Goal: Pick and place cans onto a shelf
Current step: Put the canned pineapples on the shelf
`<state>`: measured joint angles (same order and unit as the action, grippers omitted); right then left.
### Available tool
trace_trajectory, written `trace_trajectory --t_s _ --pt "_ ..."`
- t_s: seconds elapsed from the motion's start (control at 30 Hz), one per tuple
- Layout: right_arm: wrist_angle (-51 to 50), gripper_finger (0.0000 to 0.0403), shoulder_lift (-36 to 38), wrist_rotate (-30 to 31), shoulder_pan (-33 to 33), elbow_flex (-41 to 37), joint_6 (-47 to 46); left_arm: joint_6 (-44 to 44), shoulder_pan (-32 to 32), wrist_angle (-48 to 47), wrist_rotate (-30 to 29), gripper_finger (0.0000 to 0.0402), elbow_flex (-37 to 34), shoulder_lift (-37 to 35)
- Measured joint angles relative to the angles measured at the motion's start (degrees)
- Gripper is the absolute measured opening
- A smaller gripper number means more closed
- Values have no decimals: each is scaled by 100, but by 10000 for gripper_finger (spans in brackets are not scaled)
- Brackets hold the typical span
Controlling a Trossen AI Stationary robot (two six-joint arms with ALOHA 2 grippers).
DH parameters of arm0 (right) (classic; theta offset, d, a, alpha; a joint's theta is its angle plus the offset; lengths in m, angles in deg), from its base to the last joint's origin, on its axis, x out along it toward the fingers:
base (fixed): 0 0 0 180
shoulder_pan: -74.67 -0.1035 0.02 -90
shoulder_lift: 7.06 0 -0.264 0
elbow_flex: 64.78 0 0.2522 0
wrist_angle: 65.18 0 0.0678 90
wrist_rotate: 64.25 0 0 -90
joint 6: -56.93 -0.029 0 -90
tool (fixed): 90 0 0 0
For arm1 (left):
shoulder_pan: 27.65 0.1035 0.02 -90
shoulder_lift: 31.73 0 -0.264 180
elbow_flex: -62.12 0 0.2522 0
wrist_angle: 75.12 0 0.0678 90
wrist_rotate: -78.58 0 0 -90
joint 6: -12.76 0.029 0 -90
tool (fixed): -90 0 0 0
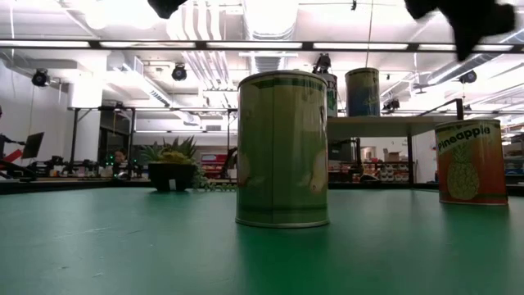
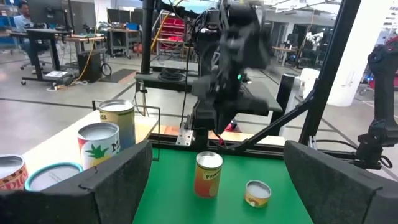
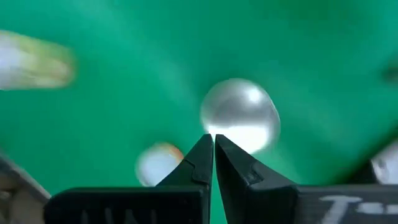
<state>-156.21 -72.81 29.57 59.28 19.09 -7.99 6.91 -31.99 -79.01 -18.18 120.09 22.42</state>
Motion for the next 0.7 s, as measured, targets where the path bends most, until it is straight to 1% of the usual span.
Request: trace_trajectory --t_s 0.1,0.23,0.37,0.43,0.5,0.7 --pt "-142 9 67 -192 -27 -498 -462 -19 0 0 0 346 0 0" --pt "136 10 182 -192 -25 -1061 -575 20 0 -16 -2 346 0 0" --pt "521 31 199 -193 16 -1400 -642 41 0 -18 -2 346 0 0" --pt "652 54 198 -224 32 -1496 -659 73 0 -14 -19 346 0 0" --pt "757 87 195 -234 43 -1573 -750 79 0 -13 -24 346 0 0" --pt "775 212 195 -235 43 -1590 -810 81 0 7 -24 346 0 0"
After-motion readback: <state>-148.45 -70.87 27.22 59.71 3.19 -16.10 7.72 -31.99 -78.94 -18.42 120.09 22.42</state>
